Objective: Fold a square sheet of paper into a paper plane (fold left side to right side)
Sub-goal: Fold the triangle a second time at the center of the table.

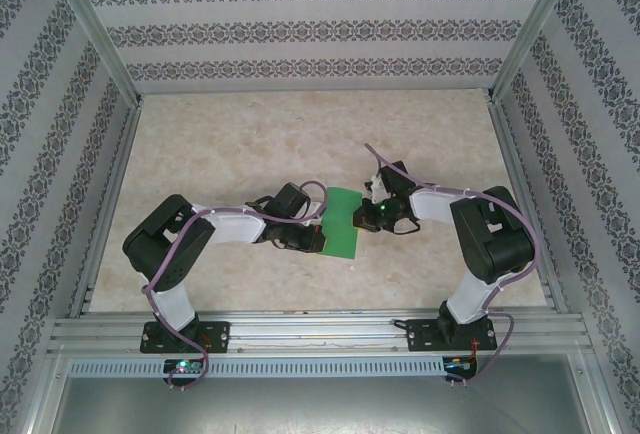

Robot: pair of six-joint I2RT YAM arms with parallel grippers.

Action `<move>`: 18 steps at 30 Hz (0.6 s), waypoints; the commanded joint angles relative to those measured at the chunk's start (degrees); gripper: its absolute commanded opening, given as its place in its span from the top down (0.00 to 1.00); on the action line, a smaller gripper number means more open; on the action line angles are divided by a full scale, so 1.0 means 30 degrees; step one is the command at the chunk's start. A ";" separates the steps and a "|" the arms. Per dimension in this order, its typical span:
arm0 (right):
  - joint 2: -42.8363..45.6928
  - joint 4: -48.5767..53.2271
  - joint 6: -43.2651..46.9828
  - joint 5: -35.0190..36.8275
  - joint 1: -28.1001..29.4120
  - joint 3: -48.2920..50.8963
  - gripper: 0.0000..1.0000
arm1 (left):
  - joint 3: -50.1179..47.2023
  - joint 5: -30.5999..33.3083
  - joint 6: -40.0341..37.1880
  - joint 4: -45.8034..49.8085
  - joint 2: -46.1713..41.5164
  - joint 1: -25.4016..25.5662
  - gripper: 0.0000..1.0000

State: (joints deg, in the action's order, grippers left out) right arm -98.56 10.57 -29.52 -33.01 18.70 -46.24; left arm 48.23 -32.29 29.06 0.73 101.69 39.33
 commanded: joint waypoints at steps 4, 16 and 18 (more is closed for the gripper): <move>0.1302 0.1663 0.0899 0.1388 -0.0725 -0.0744 1.00 | -0.0528 0.0714 0.0332 0.1577 0.0760 0.0219 1.00; 0.0877 -0.1431 -0.1660 -0.0572 0.1756 -0.0142 1.00 | 0.0064 0.0429 0.0414 0.1471 0.0802 0.0220 1.00; 0.0181 -0.1497 -0.1705 -0.0383 0.1780 -0.0224 1.00 | 0.0252 0.0321 0.0393 0.1506 0.0820 0.0219 0.99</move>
State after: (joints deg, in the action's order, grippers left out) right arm -95.37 7.77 -32.86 -33.93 24.08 -47.09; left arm 48.60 -32.49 30.11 0.93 101.89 39.33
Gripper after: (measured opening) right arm 0.047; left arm 0.036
